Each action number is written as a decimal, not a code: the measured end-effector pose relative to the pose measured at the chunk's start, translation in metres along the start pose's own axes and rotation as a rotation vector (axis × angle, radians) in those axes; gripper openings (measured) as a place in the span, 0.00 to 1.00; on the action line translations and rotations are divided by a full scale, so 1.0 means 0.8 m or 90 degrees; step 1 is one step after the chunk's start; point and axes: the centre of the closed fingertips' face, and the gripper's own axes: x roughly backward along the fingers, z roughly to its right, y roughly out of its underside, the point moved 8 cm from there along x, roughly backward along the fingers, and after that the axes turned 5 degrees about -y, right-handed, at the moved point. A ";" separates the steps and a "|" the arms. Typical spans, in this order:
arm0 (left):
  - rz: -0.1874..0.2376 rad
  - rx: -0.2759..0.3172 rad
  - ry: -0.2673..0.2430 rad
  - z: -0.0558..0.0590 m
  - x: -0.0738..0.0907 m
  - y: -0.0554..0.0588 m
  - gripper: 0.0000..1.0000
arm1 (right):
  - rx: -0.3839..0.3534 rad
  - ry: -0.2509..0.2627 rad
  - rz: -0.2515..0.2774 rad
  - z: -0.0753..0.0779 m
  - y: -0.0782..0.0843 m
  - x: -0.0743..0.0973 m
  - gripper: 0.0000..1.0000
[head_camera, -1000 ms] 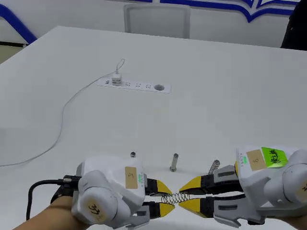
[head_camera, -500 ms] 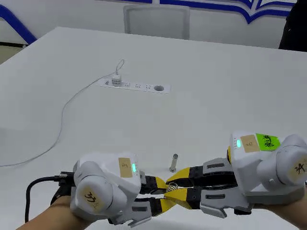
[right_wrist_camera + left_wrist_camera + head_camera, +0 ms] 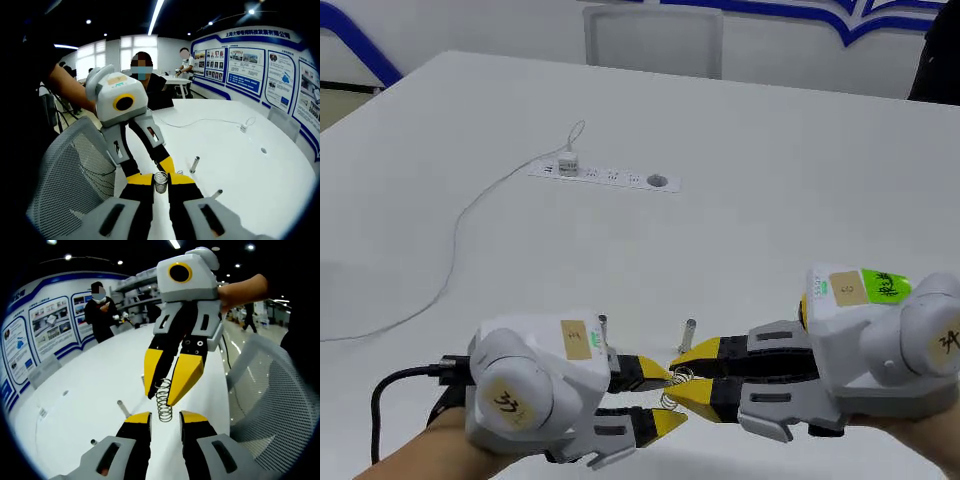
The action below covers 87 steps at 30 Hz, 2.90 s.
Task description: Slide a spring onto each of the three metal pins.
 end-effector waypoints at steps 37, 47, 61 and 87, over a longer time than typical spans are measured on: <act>-0.024 0.080 -0.131 -0.037 0.036 0.046 0.73 | -0.058 0.100 0.002 0.051 0.009 0.023 0.11; -0.020 0.115 -0.145 -0.044 0.045 0.052 0.89 | -0.061 0.120 -0.015 0.063 0.013 0.024 0.11; -0.027 0.147 -0.173 -0.051 0.051 0.062 1.00 | -0.082 0.157 -0.023 0.081 0.018 0.027 0.11; -0.035 0.180 -0.170 -0.047 0.051 0.069 1.00 | -0.138 0.202 -0.018 0.120 0.031 0.013 0.11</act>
